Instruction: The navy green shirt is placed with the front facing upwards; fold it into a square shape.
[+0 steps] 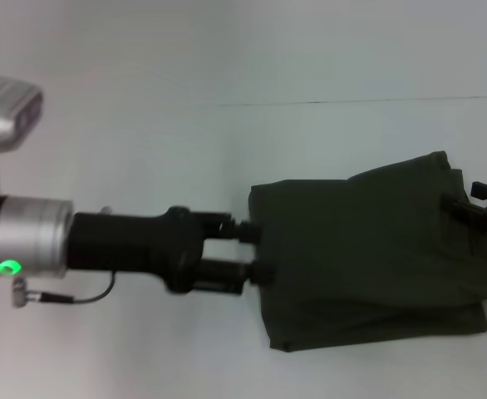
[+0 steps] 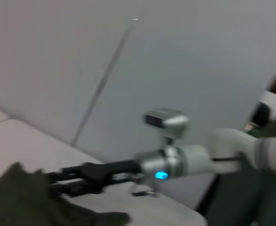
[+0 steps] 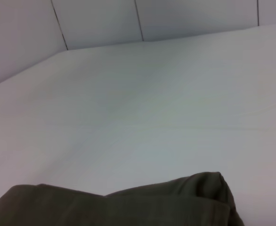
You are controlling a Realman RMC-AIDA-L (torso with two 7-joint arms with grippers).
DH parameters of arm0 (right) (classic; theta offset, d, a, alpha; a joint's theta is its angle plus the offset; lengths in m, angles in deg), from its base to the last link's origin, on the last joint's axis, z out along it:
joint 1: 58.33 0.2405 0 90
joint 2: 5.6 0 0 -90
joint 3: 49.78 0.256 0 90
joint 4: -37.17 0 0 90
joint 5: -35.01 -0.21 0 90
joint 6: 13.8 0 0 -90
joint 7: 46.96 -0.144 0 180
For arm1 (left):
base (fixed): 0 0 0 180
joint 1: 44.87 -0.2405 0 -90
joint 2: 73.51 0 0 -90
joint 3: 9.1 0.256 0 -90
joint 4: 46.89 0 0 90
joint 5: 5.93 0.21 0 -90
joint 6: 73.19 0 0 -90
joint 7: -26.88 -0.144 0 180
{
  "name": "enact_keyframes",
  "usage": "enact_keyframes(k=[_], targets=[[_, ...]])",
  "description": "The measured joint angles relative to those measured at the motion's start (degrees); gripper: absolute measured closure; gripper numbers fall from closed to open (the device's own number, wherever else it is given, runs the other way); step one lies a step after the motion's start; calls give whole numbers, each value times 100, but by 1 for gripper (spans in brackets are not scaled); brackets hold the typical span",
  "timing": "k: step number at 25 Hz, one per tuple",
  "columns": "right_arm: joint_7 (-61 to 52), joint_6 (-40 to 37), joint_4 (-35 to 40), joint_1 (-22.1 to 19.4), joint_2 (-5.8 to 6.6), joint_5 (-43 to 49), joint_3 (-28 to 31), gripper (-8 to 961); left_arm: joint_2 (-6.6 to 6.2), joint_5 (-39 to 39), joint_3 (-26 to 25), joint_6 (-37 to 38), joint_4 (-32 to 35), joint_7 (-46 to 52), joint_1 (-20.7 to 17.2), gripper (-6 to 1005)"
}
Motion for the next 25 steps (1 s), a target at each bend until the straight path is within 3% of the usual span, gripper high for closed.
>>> enact_keyframes(k=[5, 12, 17, 25], targets=[[-42, 43, -5, 52, -9, 1, -16, 273, 23, 82, -243, 262, 10, -219, -112, 270], [-42, 113, -6, 116, -7, 0, -74, 279, 36, 118, -208, 337, 12, -295, -110, 269], [-31, 153, 43, 120, -18, -29, -78, 506, 14, 271, -234, 537, 13, -472, -102, 267], [34, 98, 78, 151, -20, -45, -76, 739, 13, 385, -261, 544, 13, -526, -104, 266]])
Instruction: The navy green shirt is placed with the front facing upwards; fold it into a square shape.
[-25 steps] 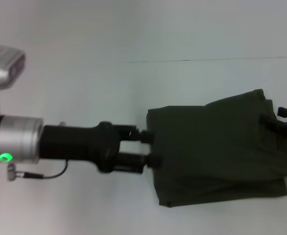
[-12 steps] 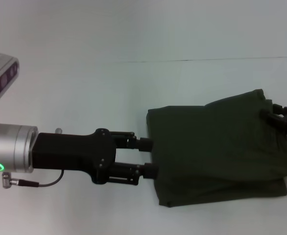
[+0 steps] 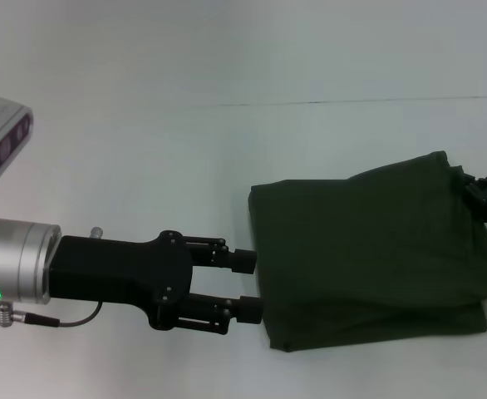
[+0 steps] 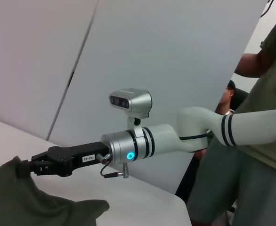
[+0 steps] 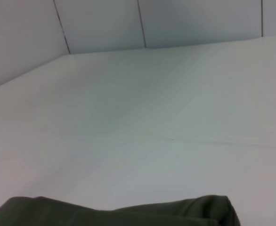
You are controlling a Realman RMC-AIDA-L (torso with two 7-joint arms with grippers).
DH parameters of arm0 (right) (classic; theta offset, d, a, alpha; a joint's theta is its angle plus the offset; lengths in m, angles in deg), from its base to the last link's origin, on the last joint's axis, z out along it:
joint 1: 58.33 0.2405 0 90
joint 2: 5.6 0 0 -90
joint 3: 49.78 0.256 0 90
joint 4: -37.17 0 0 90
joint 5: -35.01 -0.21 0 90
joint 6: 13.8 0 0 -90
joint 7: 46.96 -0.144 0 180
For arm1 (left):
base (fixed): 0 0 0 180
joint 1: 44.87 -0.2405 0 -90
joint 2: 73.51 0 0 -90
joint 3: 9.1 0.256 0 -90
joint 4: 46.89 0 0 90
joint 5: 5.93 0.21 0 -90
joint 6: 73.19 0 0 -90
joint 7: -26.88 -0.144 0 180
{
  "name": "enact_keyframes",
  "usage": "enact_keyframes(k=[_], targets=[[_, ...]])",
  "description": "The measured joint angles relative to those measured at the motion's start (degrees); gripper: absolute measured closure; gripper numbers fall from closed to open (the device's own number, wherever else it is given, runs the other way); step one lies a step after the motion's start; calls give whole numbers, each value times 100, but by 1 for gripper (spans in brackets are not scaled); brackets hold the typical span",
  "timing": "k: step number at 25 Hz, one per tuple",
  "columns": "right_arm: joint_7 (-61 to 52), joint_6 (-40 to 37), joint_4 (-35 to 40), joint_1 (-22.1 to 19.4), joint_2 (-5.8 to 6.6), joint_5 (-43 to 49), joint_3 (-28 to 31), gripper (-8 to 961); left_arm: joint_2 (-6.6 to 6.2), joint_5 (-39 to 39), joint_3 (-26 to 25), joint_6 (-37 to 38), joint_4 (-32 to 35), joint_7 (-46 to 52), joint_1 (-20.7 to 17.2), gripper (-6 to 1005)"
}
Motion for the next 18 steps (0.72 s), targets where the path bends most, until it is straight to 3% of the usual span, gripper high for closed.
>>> enact_keyframes(k=[6, 18], targets=[[88, -192, 179, -3, -22, -251, 55, 918, 0, 12, -4, -25, 0, -3, 14, 267], [307, 160, 188, 199, -23, -593, 11, 917, 27, 12, -4, -30, 0, -6, -8, 269]])
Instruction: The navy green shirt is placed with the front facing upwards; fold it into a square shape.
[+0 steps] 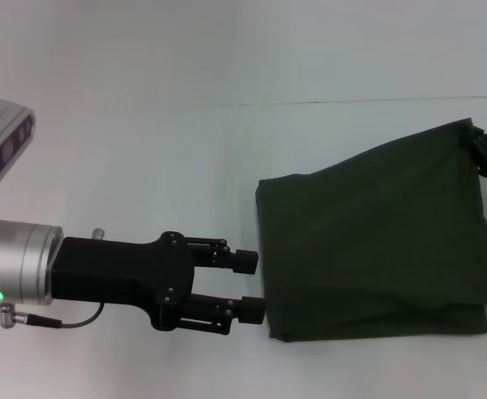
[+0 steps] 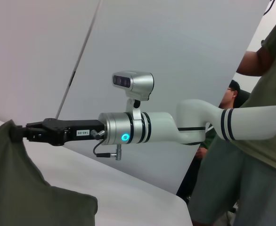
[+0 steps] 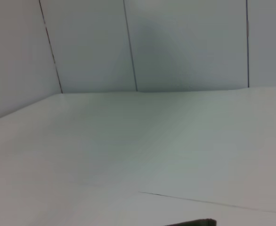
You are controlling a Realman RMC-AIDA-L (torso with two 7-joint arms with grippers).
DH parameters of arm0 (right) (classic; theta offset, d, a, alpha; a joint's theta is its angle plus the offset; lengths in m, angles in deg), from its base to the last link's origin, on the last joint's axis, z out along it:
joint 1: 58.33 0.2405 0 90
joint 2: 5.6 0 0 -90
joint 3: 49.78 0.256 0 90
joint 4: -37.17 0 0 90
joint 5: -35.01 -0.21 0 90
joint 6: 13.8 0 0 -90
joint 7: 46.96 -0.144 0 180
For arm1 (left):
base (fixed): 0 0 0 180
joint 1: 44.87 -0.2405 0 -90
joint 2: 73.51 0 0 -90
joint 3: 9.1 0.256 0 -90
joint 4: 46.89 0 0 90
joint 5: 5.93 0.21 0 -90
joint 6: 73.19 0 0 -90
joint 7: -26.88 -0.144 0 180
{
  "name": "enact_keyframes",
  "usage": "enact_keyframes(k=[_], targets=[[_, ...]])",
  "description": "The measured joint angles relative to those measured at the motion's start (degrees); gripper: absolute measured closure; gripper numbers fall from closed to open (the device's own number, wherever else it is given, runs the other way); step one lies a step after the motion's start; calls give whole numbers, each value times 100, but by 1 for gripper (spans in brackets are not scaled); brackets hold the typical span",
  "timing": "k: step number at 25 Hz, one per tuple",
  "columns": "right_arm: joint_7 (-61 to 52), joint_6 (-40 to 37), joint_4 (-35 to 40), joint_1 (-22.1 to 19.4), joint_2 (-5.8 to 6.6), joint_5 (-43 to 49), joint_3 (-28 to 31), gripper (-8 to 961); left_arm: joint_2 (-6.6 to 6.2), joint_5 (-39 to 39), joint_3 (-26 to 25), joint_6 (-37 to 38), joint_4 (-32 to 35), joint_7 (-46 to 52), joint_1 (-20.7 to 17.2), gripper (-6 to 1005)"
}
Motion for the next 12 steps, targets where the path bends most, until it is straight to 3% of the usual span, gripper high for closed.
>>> enact_keyframes(k=[12], targets=[[319, 704, -365, 270, -10, 13, -139, 917, 0, -1, 12, 0, 0, 0, -6, 270]])
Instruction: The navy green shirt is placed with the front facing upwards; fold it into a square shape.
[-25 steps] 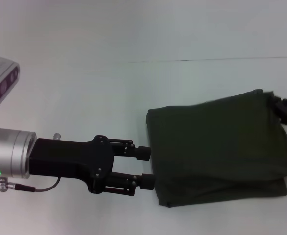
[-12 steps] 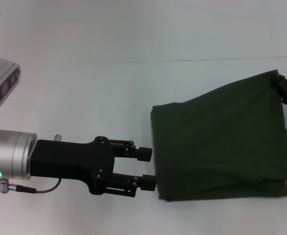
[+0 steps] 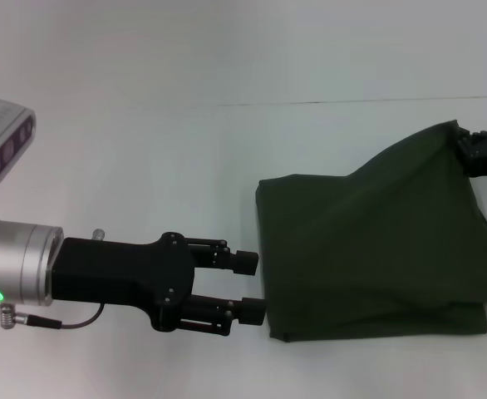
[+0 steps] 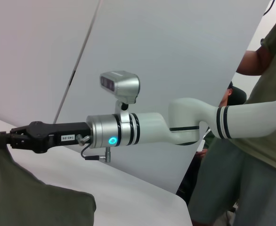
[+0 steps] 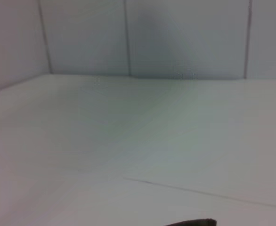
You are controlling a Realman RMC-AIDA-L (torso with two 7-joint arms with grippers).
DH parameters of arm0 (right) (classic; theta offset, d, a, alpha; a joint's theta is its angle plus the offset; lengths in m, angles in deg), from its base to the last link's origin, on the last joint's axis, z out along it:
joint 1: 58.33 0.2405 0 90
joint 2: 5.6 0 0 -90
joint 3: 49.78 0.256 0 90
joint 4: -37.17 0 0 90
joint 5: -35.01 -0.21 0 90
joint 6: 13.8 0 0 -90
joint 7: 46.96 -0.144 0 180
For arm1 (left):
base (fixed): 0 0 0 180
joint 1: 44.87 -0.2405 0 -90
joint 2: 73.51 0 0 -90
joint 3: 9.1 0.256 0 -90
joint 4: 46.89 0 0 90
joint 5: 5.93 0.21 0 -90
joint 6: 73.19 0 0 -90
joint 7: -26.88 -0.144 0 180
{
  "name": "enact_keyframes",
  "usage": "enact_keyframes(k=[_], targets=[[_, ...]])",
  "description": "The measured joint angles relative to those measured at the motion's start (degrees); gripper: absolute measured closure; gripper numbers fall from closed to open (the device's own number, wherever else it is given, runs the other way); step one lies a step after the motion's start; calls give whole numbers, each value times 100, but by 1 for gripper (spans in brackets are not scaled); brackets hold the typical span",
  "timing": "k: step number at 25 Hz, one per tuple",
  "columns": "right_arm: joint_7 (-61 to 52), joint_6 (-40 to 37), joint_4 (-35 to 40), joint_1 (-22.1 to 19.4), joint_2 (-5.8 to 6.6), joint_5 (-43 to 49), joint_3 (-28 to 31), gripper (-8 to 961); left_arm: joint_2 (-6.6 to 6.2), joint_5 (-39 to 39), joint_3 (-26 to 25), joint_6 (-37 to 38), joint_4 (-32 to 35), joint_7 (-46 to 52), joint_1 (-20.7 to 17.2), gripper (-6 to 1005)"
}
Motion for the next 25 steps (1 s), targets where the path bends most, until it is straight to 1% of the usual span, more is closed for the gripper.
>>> enact_keyframes(k=[5, 11, 17, 19, 20, 22, 23, 24, 25], targets=[[-20, 425, -128, 10, -5, -26, -17, 918, 0, 0, 0, 4, 0, 0, 0, 271], [25, 502, -144, -17, -6, -127, 31, 877, 0, 0, -6, 3, 0, 0, 0, 272], [118, 547, -131, -98, 4, -339, 25, 634, 0, -23, -57, -67, -7, 25, 0, 273], [164, 432, -91, -166, 7, -461, 51, 553, 0, -31, -146, -174, -25, 83, 0, 273], [218, 332, -79, -207, 10, -536, 59, 512, 0, -34, -196, -288, -33, 162, 0, 273], [504, -103, -59, -340, 20, -774, 64, 430, 0, -33, -248, -579, -44, 380, 0, 273], [693, -335, -53, -412, 24, -874, 68, 409, 0, -18, -255, -935, -53, 635, 0, 273], [887, -605, -38, -487, 24, -964, 68, 388, 0, -18, -255, -935, -53, 635, 0, 273], [1044, -832, -25, -547, 26, -1014, 67, 367, 0, -7, -256, -1130, -59, 776, 0, 274]])
